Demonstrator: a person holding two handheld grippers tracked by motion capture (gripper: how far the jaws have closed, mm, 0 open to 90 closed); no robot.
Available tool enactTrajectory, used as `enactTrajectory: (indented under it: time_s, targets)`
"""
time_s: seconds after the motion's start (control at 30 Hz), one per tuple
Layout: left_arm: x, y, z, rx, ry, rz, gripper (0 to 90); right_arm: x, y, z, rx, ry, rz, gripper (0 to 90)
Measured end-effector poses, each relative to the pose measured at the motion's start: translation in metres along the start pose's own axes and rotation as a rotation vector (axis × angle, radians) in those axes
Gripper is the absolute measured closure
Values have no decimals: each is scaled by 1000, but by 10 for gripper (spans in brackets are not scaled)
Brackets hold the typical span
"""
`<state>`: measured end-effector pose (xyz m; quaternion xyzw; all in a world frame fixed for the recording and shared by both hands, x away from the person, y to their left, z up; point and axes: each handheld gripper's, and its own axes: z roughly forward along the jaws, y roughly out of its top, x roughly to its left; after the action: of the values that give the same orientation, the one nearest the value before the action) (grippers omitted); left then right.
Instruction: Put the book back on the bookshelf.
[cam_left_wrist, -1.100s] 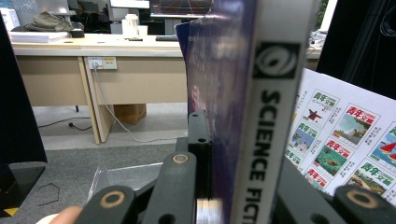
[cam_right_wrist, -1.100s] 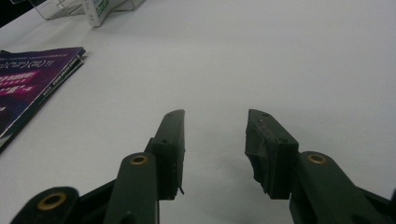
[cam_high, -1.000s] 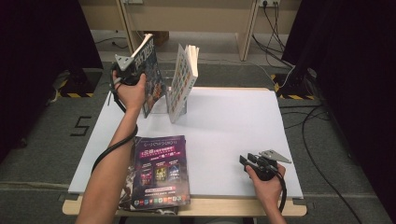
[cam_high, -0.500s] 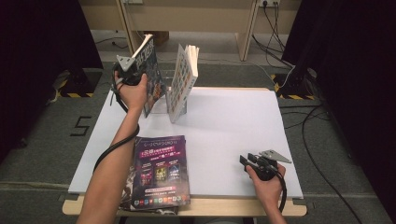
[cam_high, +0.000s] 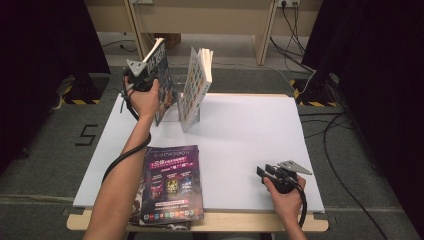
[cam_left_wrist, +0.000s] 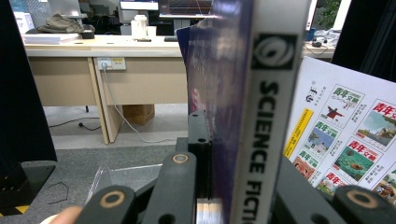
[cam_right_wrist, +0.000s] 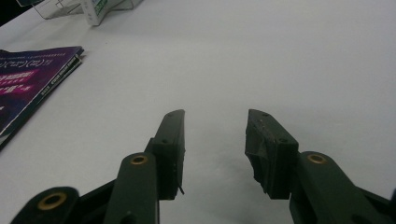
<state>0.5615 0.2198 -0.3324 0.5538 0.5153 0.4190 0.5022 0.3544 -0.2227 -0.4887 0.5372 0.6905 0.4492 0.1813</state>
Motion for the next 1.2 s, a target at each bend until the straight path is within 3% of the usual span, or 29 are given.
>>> enactTrajectory:
  time_s: [0.27,0.87,1.2]
  targets:
    - [-1,0,3,-2,2,-4,823,0,0,0,0,0,1,579]
    - [-4,-15,15,3,40,27,822,-2,0,0,-3,2,-6,580]
    - [-9,-15,18,-7,47,42,822,-3,1,0,-1,2,-5,583]
